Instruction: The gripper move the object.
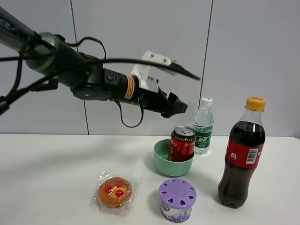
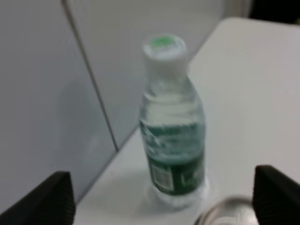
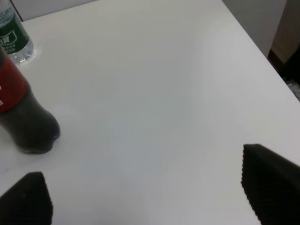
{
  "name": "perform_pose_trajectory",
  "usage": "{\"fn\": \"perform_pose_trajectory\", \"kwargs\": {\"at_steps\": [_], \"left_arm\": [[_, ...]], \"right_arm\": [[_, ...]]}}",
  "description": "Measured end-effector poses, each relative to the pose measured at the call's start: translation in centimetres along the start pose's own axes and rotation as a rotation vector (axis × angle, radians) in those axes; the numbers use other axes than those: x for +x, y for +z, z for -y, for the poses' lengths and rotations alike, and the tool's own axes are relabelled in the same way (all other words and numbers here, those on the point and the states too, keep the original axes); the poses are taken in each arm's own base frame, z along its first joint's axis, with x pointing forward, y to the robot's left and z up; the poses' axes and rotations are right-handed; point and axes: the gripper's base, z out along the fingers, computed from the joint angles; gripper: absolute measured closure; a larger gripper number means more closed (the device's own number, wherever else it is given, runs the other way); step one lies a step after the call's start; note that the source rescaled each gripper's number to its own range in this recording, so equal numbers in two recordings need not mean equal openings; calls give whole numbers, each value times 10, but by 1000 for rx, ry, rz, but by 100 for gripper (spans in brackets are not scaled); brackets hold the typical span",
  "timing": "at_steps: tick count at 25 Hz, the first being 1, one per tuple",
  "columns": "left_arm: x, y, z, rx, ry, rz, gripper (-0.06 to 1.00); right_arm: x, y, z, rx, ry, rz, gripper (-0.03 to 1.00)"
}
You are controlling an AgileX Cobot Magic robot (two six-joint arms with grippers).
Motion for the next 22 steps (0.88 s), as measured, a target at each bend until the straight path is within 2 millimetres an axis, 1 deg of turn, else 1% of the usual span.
{"fn": "perform_pose_trajectory", "kwargs": {"at_steps": [2,5,7,10,12,14,16,18,20,22], "left_arm": [[-21,-12,-2,-50,-17,13,34],[-46,-32,-8,-169,-14,8,33],[-59,-50,-13,-282,-6,-18,33],[-70,-79,-21,-474,6,-97,33],[-74,-98,-25,-579,39,-200,33],[-76,-118,-23,-625,38,-339,33],[-73,-137,-21,-603,52,-494,33],[-68,-158,-18,-560,1,-653,33],[-65,-179,-15,-523,-62,-772,33],[-64,-200,-14,-528,-114,-871,33]], "right_arm": [[0,0,0,0,0,0,-3],[0,0,0,0,0,0,-3],[0,0,0,0,0,0,-3],[0,0,0,0,0,0,-3],[0,0,0,0,0,0,-3],[0,0,0,0,0,0,-3],[0,0,0,0,0,0,-3],[0,0,0,0,0,0,-3],[0,0,0,0,0,0,-3],[0,0,0,0,0,0,-3]]}}
